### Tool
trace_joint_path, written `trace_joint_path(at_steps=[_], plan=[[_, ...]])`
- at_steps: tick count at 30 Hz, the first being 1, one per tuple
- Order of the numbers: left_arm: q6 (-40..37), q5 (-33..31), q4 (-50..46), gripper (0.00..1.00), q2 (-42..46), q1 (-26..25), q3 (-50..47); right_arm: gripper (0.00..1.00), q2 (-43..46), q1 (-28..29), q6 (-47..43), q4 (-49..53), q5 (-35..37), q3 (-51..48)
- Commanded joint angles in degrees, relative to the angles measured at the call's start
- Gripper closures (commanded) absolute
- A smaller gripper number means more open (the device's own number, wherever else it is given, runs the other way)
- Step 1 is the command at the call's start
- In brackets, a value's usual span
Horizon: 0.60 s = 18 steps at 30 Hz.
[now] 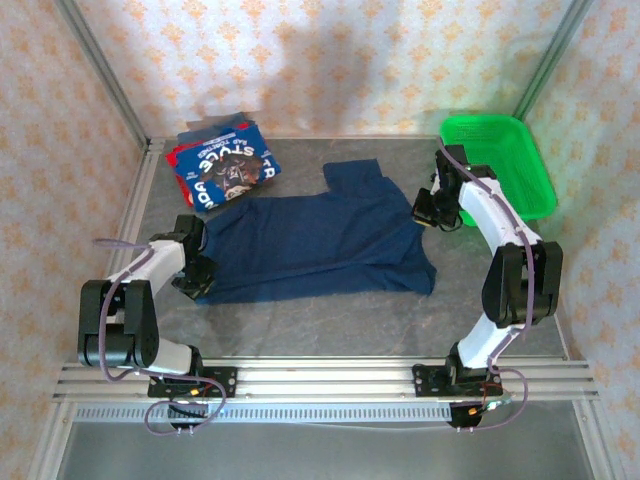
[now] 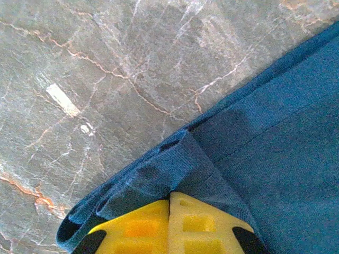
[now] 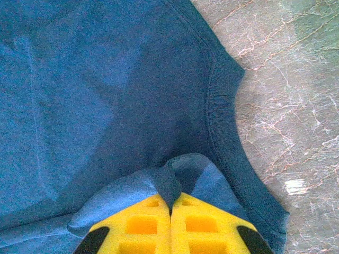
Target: Fold and stack the t-shirts
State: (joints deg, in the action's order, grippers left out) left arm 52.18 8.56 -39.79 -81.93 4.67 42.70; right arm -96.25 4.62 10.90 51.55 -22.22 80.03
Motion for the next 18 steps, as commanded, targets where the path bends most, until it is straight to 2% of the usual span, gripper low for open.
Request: trace_joint_path(at_steps=[1, 12, 13, 14, 15, 18], plan=[[-0.6, -1.7, 0.4, 1.0, 0.0, 0.7, 1.4, 1.0, 1.7, 0.2, 0.6, 0.1, 1.7, -0.4], [-0.8, -2.0, -4.3, 1.0, 9.5, 4.0, 0.1, 1.0, 0.7, 0.2, 0.0, 0.7, 1.6, 0.7], [-0.9, -1.8, -4.5, 0.96, 9.5, 4.3, -0.1, 1.0, 0.6, 0.2, -0.2, 0.7, 1.6, 0.7], [-0.7, -1.4, -4.4, 0.83, 9.5, 4.3, -0.7, 1.0, 0.5, 0.2, -0.3, 0.7, 1.6, 0.7], [-0.4, -0.9, -3.8, 0.76, 9.5, 4.4, -1.4, 1.0, 0.5, 0.2, -0.3, 0.7, 1.6, 0.7], [1.0, 0.4, -1.7, 0.65, 9.2, 4.5, -3.5, 1.0, 0.5, 0.2, -0.3, 0.4, 1.3, 0.5]])
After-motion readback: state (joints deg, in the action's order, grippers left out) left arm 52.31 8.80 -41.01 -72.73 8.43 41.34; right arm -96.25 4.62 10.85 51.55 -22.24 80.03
